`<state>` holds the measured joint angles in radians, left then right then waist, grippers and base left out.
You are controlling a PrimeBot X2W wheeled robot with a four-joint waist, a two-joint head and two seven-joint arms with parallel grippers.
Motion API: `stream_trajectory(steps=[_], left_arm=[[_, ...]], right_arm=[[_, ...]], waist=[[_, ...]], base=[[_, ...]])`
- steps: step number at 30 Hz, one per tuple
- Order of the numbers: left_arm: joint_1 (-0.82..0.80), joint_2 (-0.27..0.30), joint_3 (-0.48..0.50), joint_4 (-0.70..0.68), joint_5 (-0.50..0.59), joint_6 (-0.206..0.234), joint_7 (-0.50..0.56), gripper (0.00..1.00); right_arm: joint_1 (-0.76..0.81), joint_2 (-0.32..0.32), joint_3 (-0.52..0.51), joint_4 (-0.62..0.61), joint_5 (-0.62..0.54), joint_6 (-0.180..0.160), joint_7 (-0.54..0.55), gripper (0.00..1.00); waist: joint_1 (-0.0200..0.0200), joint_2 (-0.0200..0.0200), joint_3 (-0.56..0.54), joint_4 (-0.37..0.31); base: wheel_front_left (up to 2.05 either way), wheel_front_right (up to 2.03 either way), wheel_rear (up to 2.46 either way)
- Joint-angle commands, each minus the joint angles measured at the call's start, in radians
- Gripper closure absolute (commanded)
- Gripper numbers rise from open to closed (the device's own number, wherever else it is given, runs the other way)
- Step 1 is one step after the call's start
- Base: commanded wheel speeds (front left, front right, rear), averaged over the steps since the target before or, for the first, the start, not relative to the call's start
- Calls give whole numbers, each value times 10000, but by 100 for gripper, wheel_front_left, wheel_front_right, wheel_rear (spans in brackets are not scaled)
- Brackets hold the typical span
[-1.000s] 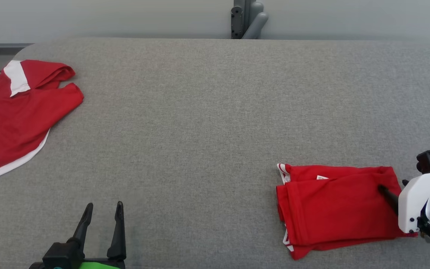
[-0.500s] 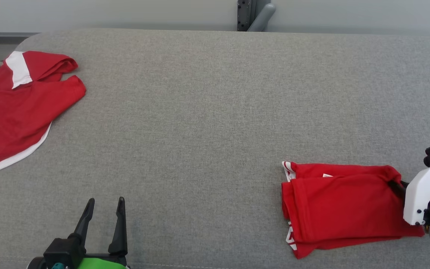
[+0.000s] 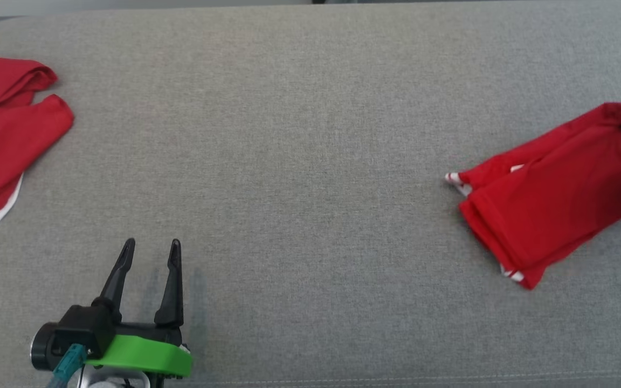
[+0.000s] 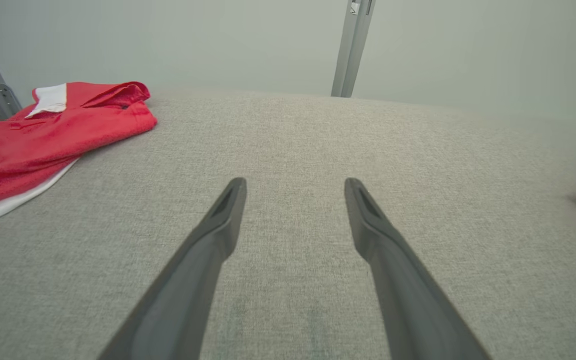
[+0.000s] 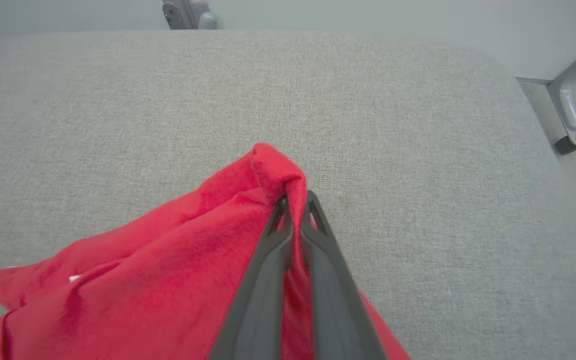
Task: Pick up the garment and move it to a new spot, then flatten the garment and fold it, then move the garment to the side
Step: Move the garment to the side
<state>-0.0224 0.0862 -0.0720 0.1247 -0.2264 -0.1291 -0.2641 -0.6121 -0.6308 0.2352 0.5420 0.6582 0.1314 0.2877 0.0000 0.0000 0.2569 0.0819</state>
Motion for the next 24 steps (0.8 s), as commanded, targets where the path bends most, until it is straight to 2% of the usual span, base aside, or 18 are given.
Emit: stream_trajectory(steps=[1, 10, 18, 22, 23, 24], left_arm=[[-260, 160, -50, -86, -37, -25, 1, 0], [-1156, 545, -783, -386, -117, -13, 2, 0], [-982, 712, -956, -287, -165, -13, 2, 0], [-917, 738, -982, -267, -181, -12, 3, 0], [-910, 722, -979, -264, -174, -12, 3, 0], [-910, 722, -979, -264, -174, -12, 3, 0]], right_arm=[[-382, -93, -91, 237, -249, -15, -139, 100], [-2191, -369, -1861, 2140, -2090, -15, -1261, 100], [-2823, -265, -3676, 3679, -3968, -17, -2092, 100], [-3062, -25, -4287, 3965, -5324, -15, -2727, 100], [-3086, 57, -4369, 3935, -5682, -15, -2930, 67], [-3086, 57, -4369, 3935, -5682, -15, -2930, 67]], waist=[[0, 0, 674, -569], [0, 0, 2030, -701], [0, 0, 2308, -475], [0, 0, 2263, -385], [0, 0, 2244, -367], [0, 0, 2244, -367]], base=[[0, 0, 0], [0, 0, 0], [0, 0, 0], [0, 0, 0], [0, 0, 0], [0, 0, 0]])
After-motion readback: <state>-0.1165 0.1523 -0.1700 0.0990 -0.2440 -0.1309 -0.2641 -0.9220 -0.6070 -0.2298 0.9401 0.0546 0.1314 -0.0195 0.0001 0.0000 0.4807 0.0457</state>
